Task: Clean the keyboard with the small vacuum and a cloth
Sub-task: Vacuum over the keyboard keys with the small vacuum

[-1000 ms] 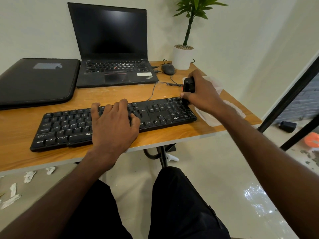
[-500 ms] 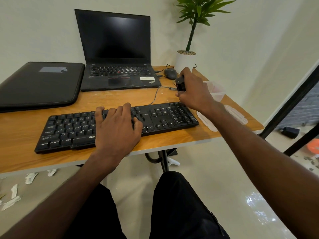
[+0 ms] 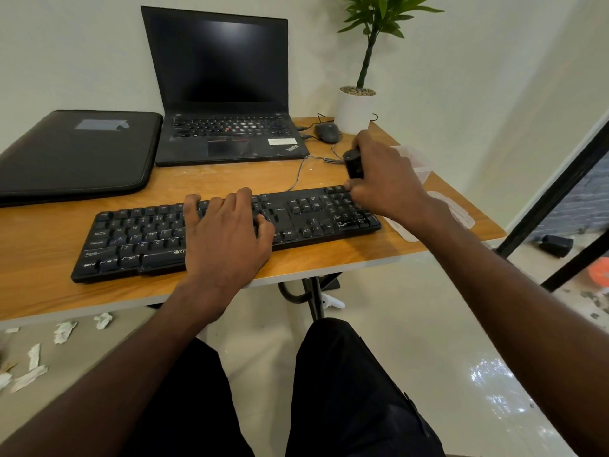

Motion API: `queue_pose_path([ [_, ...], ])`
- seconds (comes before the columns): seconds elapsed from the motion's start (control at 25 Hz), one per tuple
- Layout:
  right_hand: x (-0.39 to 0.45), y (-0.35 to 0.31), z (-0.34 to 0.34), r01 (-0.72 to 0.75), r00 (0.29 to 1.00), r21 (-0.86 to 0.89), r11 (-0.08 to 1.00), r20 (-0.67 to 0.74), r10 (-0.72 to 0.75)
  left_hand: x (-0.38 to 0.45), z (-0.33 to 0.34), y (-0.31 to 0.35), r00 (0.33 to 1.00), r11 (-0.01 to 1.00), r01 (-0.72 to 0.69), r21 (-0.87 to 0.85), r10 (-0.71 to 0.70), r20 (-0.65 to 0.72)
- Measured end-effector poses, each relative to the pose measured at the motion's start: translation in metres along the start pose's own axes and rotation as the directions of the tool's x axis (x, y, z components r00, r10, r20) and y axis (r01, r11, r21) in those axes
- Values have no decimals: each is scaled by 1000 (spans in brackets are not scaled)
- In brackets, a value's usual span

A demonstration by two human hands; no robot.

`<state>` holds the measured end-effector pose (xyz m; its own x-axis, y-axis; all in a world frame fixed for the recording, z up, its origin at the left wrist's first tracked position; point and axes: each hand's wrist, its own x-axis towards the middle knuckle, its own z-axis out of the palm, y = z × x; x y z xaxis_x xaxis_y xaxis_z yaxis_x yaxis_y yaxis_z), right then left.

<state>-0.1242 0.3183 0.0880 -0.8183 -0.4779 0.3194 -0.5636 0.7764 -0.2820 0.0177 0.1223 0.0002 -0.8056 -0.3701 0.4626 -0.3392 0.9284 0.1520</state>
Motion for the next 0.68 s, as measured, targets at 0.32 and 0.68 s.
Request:
queue_pose_path([
  [0.32,-7,12,-9,13,998,53,998,63,-17,1,0,0,1000,1000,-7,5,7,8],
  [0.68,-13,15,1,9,986,-30,999,-164,-14,-3,-4,1,1000,999,-14,-33,14,2],
])
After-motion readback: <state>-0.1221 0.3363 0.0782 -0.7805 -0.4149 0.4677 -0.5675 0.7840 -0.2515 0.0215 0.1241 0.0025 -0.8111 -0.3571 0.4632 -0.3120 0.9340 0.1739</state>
